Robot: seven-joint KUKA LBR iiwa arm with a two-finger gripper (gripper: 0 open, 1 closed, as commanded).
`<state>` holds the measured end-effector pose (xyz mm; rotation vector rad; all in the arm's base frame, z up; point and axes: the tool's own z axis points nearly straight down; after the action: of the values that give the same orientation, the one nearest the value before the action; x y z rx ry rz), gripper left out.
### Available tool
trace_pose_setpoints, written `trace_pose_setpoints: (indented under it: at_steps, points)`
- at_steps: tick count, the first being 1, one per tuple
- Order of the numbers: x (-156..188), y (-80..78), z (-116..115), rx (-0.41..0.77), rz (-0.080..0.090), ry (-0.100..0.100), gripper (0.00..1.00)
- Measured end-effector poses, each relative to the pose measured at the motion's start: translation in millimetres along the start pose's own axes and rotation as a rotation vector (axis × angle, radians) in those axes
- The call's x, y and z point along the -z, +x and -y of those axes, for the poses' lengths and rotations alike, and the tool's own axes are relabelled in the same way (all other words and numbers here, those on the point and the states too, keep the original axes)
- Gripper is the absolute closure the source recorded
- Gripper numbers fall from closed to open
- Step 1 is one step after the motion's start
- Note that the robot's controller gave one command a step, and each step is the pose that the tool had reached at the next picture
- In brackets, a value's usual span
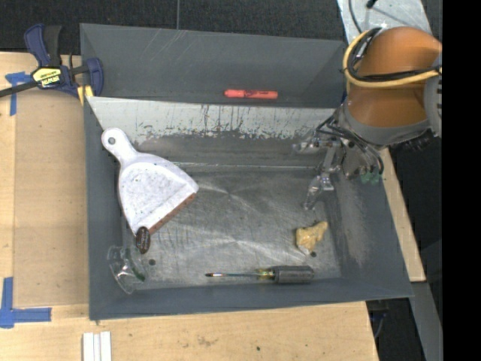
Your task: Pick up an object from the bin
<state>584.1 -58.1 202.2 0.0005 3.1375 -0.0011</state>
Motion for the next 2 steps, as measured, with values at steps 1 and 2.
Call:
trace_pose_setpoints:
  at_steps: [1, 2]
  points:
    - [-44.3, 13.6, 19.1, 0.128, 0.002, 0.000, 0.00]
    - [-56.7, 49.1, 56.1, 0.179, -0.006, 0.000, 0.00]
